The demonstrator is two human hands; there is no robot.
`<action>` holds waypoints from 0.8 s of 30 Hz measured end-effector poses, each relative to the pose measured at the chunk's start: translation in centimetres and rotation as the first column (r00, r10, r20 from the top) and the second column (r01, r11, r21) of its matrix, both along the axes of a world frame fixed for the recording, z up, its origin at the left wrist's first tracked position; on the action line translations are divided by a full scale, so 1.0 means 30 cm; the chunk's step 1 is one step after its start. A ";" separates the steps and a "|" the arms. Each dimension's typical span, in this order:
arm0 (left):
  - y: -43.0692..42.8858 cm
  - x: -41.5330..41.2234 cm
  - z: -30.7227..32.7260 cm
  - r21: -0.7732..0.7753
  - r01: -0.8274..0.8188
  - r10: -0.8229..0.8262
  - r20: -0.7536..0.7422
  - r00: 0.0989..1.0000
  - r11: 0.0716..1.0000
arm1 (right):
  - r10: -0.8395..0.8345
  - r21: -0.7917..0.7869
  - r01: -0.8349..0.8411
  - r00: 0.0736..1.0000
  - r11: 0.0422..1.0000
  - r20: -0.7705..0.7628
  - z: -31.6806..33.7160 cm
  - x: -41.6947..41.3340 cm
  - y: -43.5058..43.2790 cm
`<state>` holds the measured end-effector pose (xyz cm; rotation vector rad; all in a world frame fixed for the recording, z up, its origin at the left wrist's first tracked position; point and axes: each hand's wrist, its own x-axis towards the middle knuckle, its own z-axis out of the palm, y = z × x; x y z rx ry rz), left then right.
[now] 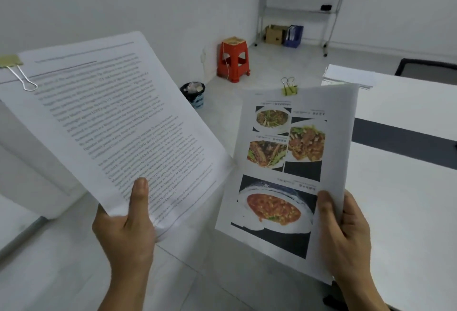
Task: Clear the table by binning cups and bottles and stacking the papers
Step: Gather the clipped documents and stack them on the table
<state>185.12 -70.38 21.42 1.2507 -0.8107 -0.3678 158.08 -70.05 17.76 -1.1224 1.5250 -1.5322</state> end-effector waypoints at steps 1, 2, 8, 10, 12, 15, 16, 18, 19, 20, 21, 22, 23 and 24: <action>-0.081 0.017 -0.008 0.009 0.025 -0.025 0.012 1.000 1.000 | -0.023 0.003 0.023 1.000 1.000 0.014 -0.025 0.019 -0.062; -0.166 0.037 -0.017 0.016 0.042 -0.042 0.023 0.999 0.999 | -0.047 0.010 0.047 0.998 0.999 0.028 -0.050 0.041 -0.131; -0.693 0.165 -0.012 0.062 0.092 -0.096 0.074 0.993 0.994 | -0.119 0.025 0.118 0.992 0.993 0.050 -0.115 0.202 -0.639; -0.852 0.213 0.027 0.056 0.111 -0.116 0.092 0.989 0.992 | -0.114 0.017 0.114 0.992 0.993 0.045 -0.092 0.257 -0.803; -1.009 0.266 0.047 0.068 0.138 -0.144 0.096 0.985 0.988 | -0.107 0.011 0.106 0.993 0.994 0.045 -0.060 0.299 -0.956; -1.248 0.316 0.038 0.097 0.143 -0.150 0.070 0.986 0.985 | -0.083 0.017 0.082 0.996 0.996 0.044 -0.028 0.332 -1.180; -1.333 0.321 0.023 0.098 0.158 -0.164 0.057 0.985 0.983 | -0.088 0.024 0.087 0.995 0.996 0.039 -0.028 0.337 -1.256; -1.512 0.316 -0.011 0.098 0.203 -0.208 0.040 0.977 0.974 | -0.109 0.029 0.108 0.994 0.994 0.031 -0.038 0.343 -1.418; -1.606 0.311 -0.031 0.105 0.236 -0.240 0.031 0.970 0.966 | -0.125 0.030 0.124 0.992 0.992 0.023 -0.048 0.345 -1.502; -1.703 0.309 -0.049 0.118 0.272 -0.276 0.015 0.961 0.955 | -0.144 0.038 0.144 0.989 0.989 0.011 -0.058 0.349 -1.587; -1.804 0.305 -0.064 0.126 0.305 -0.307 -0.005 0.952 0.944 | -0.163 0.044 0.163 0.987 0.986 0.003 -0.063 0.352 -1.672; -1.907 0.300 -0.074 0.129 0.337 -0.338 -0.014 0.941 0.933 | -0.180 0.042 0.179 0.984 0.983 -0.002 -0.064 0.355 -1.757; -2.012 0.292 -0.077 0.130 0.372 -0.373 -0.017 0.927 0.919 | -0.201 0.038 0.202 0.979 0.979 -0.008 -0.062 0.353 -1.838; -2.118 0.275 -0.070 0.136 0.412 -0.413 -0.018 0.910 0.901 | -0.231 0.040 0.232 0.973 0.972 -0.017 -0.054 0.347 -1.914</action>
